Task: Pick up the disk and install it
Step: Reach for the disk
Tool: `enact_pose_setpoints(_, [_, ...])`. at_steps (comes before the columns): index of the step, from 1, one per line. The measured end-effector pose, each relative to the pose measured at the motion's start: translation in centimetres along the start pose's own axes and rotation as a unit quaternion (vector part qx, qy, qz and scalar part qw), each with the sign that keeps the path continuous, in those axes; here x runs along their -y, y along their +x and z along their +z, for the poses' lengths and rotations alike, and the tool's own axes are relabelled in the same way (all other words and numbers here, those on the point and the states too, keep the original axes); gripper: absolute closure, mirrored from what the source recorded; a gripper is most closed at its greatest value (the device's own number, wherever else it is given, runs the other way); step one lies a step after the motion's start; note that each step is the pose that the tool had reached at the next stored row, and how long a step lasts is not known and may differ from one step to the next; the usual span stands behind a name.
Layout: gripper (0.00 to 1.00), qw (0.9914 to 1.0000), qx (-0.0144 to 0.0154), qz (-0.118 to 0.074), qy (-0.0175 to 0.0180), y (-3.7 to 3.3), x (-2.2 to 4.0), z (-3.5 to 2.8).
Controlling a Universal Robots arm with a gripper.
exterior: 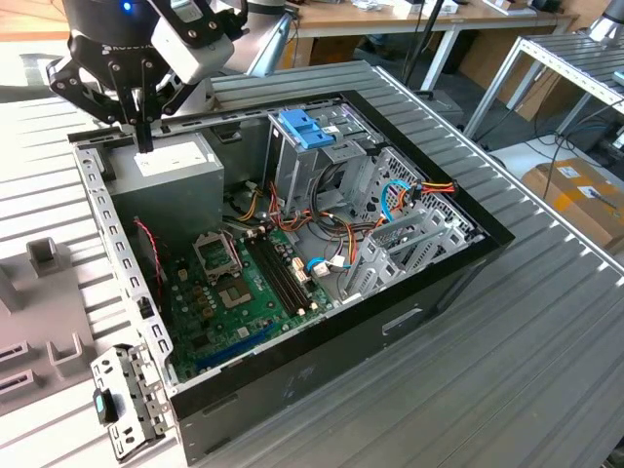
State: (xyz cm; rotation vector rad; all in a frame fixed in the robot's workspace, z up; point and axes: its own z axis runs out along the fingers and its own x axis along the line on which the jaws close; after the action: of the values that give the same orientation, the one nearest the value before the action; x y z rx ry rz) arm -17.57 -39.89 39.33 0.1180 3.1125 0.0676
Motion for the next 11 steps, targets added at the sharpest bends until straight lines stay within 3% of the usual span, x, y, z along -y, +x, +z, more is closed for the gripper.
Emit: enact_pose_setpoints(11, [0.89,1.00000,0.0000,0.000,0.0000,0.34,0.02,-0.01])
